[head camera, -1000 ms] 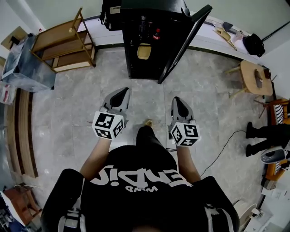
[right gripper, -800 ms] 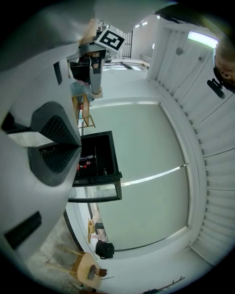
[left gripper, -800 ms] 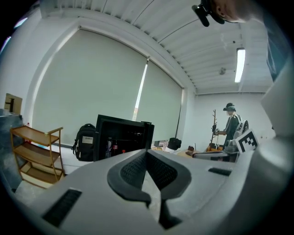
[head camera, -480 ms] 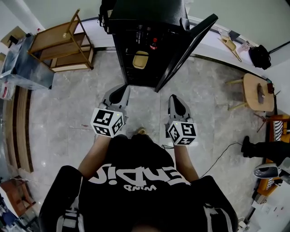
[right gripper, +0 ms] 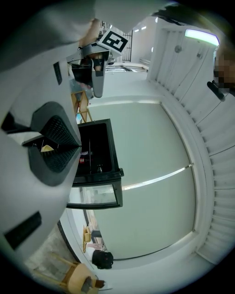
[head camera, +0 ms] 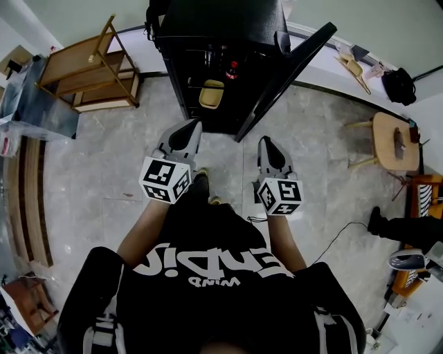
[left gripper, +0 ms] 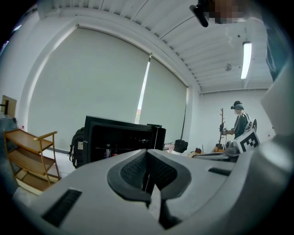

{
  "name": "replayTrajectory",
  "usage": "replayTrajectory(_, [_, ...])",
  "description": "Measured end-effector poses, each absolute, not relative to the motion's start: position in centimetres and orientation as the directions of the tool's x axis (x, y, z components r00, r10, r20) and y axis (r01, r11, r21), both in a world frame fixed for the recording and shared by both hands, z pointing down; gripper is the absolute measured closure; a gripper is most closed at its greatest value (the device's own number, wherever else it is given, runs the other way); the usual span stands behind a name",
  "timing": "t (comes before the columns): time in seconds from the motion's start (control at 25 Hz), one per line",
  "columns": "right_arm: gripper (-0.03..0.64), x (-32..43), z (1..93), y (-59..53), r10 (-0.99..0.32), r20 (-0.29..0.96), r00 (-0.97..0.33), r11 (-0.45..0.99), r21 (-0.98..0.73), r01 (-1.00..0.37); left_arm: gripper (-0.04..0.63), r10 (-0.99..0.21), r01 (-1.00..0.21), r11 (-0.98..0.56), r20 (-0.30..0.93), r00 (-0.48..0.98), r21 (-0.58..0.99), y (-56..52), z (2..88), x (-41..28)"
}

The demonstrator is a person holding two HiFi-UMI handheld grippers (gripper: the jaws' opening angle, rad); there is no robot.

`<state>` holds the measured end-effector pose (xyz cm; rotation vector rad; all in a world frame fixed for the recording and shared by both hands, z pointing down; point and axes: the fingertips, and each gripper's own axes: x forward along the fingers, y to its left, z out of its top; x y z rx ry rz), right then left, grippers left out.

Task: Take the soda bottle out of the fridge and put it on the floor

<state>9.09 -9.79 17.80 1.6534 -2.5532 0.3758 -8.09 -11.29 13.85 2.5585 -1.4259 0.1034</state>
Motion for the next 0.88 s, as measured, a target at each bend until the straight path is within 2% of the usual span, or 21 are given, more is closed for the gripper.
replayTrajectory(0.56, [0.594, 9.5, 17.8, -13.1, -0.917, 0.182, -0.355, 0.322, -0.191, -0.927, 0.588, -0.820, -0.832, -0.540, 0.146, 0.554, 0.127, -15.5, 14.2, -7.9])
replayTrajectory(0.88, [0.594, 9.7, 18.3, -13.6, -0.920, 0.192, -0.342, 0.307, -0.190, -0.932, 0.440, -0.810, -0.829, -0.542, 0.177, 0.559, 0.139, -16.9, 15.4, -7.5])
